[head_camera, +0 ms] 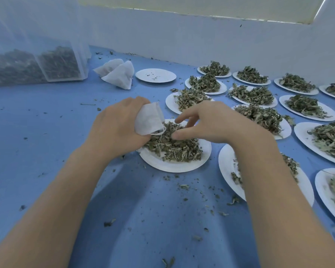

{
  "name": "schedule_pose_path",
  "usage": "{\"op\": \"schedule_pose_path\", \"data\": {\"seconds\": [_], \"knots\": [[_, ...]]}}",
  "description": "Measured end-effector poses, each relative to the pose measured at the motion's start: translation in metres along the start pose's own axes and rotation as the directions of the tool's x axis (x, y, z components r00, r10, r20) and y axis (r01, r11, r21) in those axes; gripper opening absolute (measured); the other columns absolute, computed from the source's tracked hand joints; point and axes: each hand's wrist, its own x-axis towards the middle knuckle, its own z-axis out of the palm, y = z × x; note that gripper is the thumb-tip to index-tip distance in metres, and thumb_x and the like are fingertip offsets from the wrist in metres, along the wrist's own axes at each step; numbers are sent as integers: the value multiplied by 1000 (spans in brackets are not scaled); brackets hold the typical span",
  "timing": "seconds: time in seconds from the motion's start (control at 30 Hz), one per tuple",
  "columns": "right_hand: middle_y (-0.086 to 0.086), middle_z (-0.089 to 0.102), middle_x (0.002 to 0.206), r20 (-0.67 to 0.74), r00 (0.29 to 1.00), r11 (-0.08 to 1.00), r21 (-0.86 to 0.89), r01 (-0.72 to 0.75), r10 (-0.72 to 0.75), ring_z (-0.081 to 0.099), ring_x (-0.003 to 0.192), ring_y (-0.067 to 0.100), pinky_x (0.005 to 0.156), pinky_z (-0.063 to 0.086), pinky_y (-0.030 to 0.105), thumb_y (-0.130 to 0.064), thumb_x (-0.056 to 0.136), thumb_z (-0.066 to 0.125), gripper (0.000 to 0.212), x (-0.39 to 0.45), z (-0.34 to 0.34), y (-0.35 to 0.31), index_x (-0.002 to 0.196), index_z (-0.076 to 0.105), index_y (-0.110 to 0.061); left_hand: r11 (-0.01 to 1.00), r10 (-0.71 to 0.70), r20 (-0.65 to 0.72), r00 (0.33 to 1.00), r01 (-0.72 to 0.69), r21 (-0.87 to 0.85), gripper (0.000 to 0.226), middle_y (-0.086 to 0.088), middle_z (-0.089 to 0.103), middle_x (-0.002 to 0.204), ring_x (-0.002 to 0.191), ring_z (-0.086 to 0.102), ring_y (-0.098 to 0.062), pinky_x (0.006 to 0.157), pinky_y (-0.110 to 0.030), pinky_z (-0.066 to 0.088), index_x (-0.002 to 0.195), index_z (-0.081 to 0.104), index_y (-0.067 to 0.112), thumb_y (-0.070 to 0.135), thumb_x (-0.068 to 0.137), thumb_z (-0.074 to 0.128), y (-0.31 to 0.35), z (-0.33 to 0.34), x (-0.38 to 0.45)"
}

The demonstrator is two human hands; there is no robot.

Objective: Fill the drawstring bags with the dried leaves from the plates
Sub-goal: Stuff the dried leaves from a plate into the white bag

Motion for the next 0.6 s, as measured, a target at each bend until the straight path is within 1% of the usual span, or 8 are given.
{"op": "schedule_pose_path", "data": {"seconds": [0.07,0.13,0.2,0.3,0.37,0.43,0.5,0.6], "knots": [[-7,60,115,3,1000,1000,-1,4,-4,49,96,8,75,37,25,-52,74,71,48,4,8,-4,118,60,-36,1000,3,-3,1000,-3,3,54,0,59,111,103,53,-28,81,-38,41,119,51,24,31,68,71,0,0,0],[-6,61,106,-8,1000,999,-31,25,-26,49,93,9,74,41,26,-50,75,71,48,9,17,-8,119,60,-33,1000,9,-12,1000,-9,-1,55,0,59,110,102,53,-28,81,-39,42,119,51,23,30,68,71,-1,0,0],[-5,61,95,-24,998,995,-89,48,-50,51,88,12,75,46,27,-44,78,70,41,14,25,-9,115,64,-26,1000,12,-17,1000,-12,7,55,-2,59,110,101,53,-29,80,-39,41,119,51,22,28,67,71,-2,0,0],[-5,60,82,-72,994,987,-143,74,-85,55,86,14,74,48,25,-35,83,68,23,18,29,-9,101,71,-21,1000,17,-18,1000,-17,17,56,-2,59,109,100,53,-29,79,-38,41,119,52,22,27,67,72,-3,2,0],[-10,55,71,-98,991,993,-84,87,-95,55,80,11,64,44,17,-29,83,69,14,18,28,-8,94,73,-22,1000,13,-16,1000,-13,23,56,-1,59,109,100,53,-29,78,-35,38,119,51,23,27,68,72,-4,4,0],[-14,54,65,-129,987,996,-3,92,-91,51,69,6,55,37,7,-27,82,71,10,16,23,-4,91,74,-24,1000,8,-17,1000,-7,23,55,-1,59,110,101,53,-29,77,-32,35,119,51,23,26,68,72,-5,4,1],[-12,60,66,-177,981,991,87,102,-85,53,65,5,55,39,6,-24,81,72,6,12,15,1,86,74,-25,1000,2,-18,1000,-2,16,55,0,59,110,102,53,-28,76,-31,34,119,52,23,26,68,72,-7,4,1],[-12,66,71,-279,958,961,241,138,-68,55,62,-2,60,43,8,-24,79,73,4,6,4,7,82,73,-27,1000,-5,-9,1000,5,14,56,0,59,112,102,53,-28,76,-31,34,120,51,24,26,68,72,-8,4,1]]}}
